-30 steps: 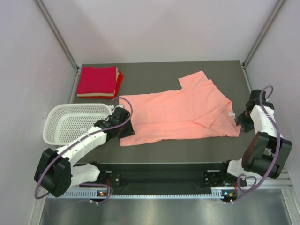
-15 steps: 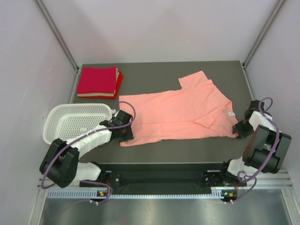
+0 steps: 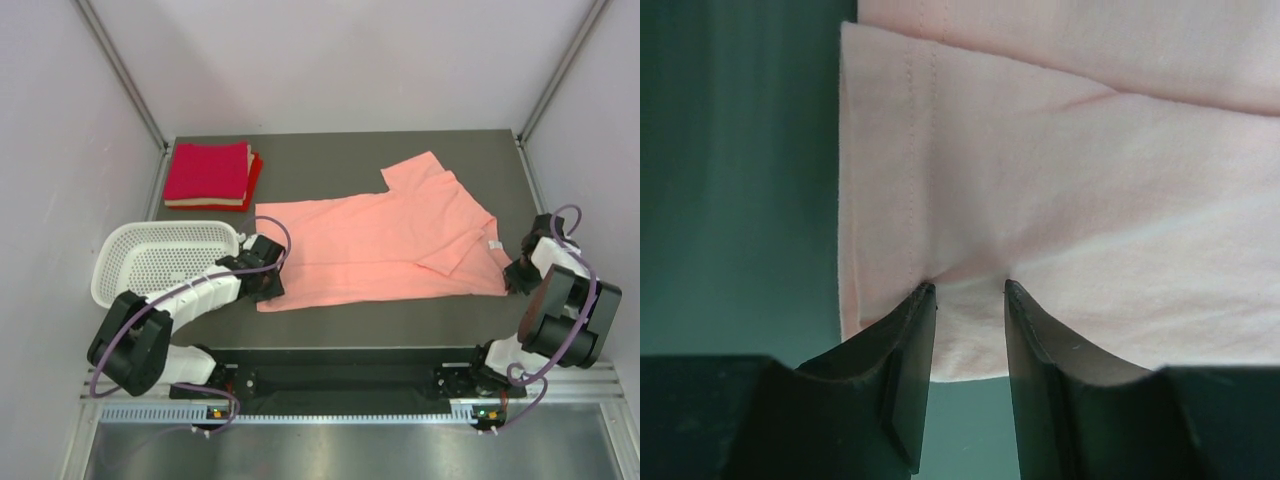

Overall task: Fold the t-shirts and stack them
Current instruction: Fold the tshirt

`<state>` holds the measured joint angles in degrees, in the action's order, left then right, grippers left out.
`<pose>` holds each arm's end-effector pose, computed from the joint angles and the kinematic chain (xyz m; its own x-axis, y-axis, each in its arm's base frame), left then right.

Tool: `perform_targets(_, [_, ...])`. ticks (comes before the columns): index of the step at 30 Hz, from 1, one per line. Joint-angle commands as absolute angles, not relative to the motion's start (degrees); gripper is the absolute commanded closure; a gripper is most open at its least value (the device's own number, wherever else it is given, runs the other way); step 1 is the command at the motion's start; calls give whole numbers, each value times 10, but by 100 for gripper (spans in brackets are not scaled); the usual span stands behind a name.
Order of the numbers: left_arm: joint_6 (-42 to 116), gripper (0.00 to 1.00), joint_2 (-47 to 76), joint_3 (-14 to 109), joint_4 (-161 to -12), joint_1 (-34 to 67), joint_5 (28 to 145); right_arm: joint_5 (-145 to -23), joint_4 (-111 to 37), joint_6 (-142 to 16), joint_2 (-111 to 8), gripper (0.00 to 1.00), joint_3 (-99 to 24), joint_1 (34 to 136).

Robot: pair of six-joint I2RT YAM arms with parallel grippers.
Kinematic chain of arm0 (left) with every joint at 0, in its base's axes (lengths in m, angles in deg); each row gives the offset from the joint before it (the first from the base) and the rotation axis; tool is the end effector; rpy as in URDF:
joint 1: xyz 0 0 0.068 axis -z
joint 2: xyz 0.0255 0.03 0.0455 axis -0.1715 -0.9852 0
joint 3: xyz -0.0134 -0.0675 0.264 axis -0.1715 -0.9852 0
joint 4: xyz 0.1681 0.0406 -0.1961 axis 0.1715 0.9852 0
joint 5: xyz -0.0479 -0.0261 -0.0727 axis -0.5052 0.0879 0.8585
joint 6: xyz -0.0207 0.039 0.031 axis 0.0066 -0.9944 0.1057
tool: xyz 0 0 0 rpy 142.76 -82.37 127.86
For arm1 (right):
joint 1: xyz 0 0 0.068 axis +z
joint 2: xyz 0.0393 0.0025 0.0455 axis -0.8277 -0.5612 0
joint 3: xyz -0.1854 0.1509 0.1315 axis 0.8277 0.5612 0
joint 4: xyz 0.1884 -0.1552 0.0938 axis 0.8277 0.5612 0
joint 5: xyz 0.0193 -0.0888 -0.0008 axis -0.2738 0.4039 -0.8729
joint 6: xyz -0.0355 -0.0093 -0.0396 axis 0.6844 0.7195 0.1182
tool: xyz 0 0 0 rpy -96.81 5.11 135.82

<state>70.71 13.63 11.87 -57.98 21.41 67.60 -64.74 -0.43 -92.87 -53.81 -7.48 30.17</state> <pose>0.1988 -0.1132 0.1617 -0.8661 -0.2878 -0.4086 -0.2356 0.9561 -0.1741 0.2209 -0.1138 0.1659 -0.4204 0.8495 -0.3187 0.8961 0.4439 0.0013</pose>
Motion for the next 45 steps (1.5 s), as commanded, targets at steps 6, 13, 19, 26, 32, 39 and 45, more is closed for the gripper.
perform_targets(6, [717,59,121,116,-548,211,601,-563,-13,-901,-509,100,-80,291])
perform_targets(13, [700,57,172,140,-533,211,666,-629,9,-873,-460,73,-107,296])
perform_targets(19, [662,53,217,210,-514,211,746,-676,67,-913,-389,64,-135,325])
perform_targets(26, [596,51,271,231,-568,211,812,-683,37,-1044,-381,62,-116,516])
perform_targets(32, [559,50,302,238,-549,211,788,-698,-22,-1108,-385,58,-94,589])
perform_targets(39, [559,49,311,226,-570,210,769,-671,-36,-1150,-400,57,-58,605])
perform_targets(45, [561,48,280,221,-570,210,809,-675,-90,-1161,-426,58,-26,613])
